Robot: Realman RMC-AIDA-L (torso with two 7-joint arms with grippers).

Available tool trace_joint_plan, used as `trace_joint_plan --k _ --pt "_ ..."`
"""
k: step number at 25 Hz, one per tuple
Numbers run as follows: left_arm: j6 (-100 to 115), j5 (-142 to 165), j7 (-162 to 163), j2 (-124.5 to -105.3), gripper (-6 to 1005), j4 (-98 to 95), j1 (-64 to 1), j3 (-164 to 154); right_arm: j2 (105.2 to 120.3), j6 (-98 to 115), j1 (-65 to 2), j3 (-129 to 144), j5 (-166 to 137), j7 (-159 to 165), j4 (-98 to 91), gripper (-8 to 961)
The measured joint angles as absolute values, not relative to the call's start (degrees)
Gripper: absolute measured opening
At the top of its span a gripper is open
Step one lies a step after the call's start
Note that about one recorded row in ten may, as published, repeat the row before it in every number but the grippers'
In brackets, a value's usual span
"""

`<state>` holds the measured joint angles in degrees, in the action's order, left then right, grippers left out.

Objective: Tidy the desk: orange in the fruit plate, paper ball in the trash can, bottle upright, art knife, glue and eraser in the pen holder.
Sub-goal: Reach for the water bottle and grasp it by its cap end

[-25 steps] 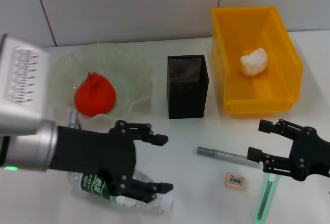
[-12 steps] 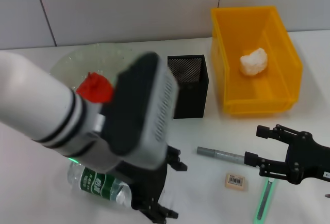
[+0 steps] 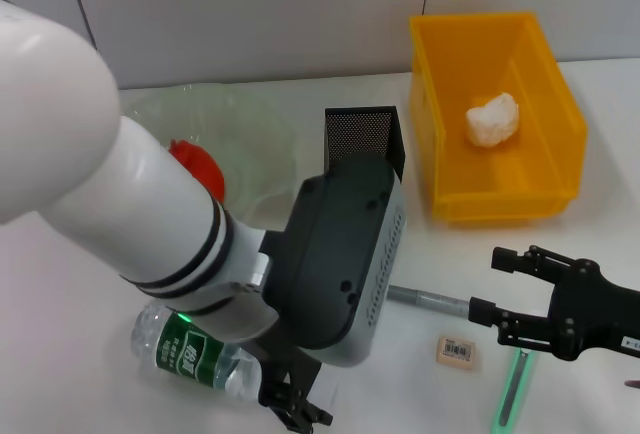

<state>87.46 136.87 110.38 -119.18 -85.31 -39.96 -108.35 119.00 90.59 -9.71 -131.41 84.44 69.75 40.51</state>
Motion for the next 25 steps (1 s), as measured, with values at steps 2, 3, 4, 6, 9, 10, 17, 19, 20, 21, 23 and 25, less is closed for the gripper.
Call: trace_joint_plan --k 2,3,4,6,9,10,17,19,20,21,23,25 --pt "86.6 137.0 110.1 -119.18 718 -83.7 -40.4 -109.2 119.00 90.6 -9.6 -131.4 84.4 69.7 40.3 838" --pt "86.0 137.1 110.0 -119.18 718 -83.0 -40.6 -109.6 119.00 90.6 -9.6 -131.4 84.4 69.8 40.1 838" --pt "85.3 137.2 110.0 -119.18 717 -82.1 -40.9 -110.2 119.00 90.6 -9.6 -131.4 84.4 69.8 39.9 838" --pt "83.6 137.6 110.1 -119.18 716 -80.5 -41.3 -111.2 119.01 90.6 -9.6 -131.4 84.4 69.7 39.6 838" --pt "81.5 138.3 110.2 -119.18 714 -78.3 -41.7 -112.3 119.01 90.6 -9.7 -131.5 84.4 69.8 39.5 838" --pt "81.1 138.4 110.2 -119.18 713 -77.7 -41.8 -112.5 119.00 90.6 -9.7 -131.5 84.4 69.8 39.5 838" --pt "80.0 138.7 110.0 -119.18 709 -75.8 -42.2 -113.2 119.00 90.0 -10.0 -131.4 82.2 69.8 39.5 837" --pt "79.8 138.9 110.0 -119.18 708 -75.7 -42.2 -113.4 119.00 90.0 -10.0 -131.4 82.1 69.8 39.5 837" --pt "79.7 139.0 110.0 -119.18 707 -75.6 -42.2 -113.7 119.00 90.0 -10.0 -131.4 82.1 69.8 39.5 837" --pt "79.5 139.1 110.0 -119.18 707 -75.6 -42.2 -113.8 119.00 90.0 -10.0 -131.4 82.1 69.8 39.5 837" --pt "78.9 139.2 110.0 -119.18 705 -75.3 -42.2 -114.4 119.00 90.1 -10.0 -131.4 82.1 69.8 39.5 837" --pt "78.8 139.3 110.0 -119.18 704 -75.2 -42.3 -114.4 119.00 90.1 -10.0 -131.4 82.1 69.8 39.5 837"
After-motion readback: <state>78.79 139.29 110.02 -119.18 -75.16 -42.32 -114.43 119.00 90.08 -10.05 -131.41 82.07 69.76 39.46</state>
